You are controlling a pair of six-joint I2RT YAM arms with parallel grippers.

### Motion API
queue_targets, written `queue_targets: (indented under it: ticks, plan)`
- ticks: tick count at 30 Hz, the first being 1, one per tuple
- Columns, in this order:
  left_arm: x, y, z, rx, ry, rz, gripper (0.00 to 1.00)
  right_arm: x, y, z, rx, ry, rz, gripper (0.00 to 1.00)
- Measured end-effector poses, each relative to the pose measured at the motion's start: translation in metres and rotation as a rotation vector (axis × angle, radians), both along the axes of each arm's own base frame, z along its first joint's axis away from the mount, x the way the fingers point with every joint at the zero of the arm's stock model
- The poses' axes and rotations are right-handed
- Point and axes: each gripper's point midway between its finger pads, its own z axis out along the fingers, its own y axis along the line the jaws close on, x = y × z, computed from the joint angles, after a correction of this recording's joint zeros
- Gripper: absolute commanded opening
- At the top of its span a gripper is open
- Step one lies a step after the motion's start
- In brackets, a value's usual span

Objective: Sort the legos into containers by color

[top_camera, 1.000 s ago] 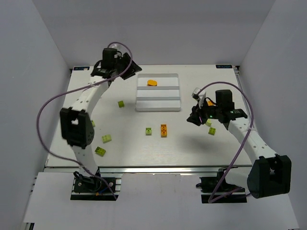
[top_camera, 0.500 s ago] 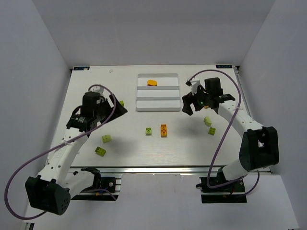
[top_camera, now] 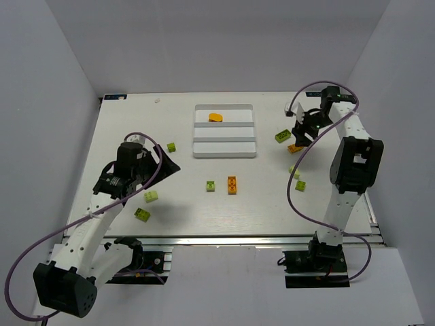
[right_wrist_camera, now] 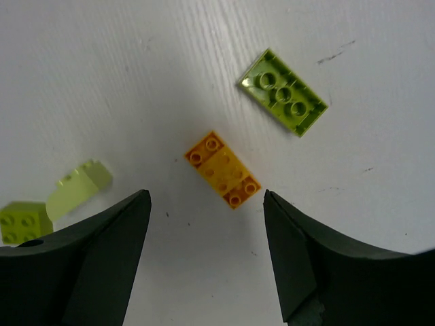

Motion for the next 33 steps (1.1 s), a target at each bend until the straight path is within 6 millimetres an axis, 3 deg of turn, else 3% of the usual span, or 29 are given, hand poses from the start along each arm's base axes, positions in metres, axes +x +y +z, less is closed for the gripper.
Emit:
queue_targets:
  ticks: [5,9,12,13,21,26,33]
  plan:
    - [0.004,-0.004,-0.006,-0.007,0.019,-0.01,0.92,-0.012,-0.02,-0.014,-0.049,-0.029,0.208,0.76]
    - [0.005,-0.006,-0.008,-0.012,0.029,-0.017,0.92,-0.001,-0.019,-0.024,-0.064,-0.066,0.31,0.81]
    - [0.004,-0.006,-0.009,-0.016,0.03,-0.015,0.92,0.0,-0.019,-0.037,-0.076,-0.063,0.35,0.82]
    - [0.004,-0.006,-0.01,-0.017,0.033,-0.014,0.92,0.002,-0.019,-0.039,-0.08,-0.066,0.356,0.89]
    - [-0.004,-0.009,-0.027,-0.04,0.083,-0.014,0.92,0.012,-0.025,-0.065,-0.118,-0.063,0.377,0.89]
    - [-0.004,-0.012,-0.026,-0.058,0.085,-0.017,0.92,0.016,-0.032,-0.077,-0.157,-0.054,0.381,0.83]
    - [0.0,-0.017,-0.025,-0.083,0.083,-0.029,0.92,0.015,-0.035,-0.088,-0.178,-0.028,0.394,0.63]
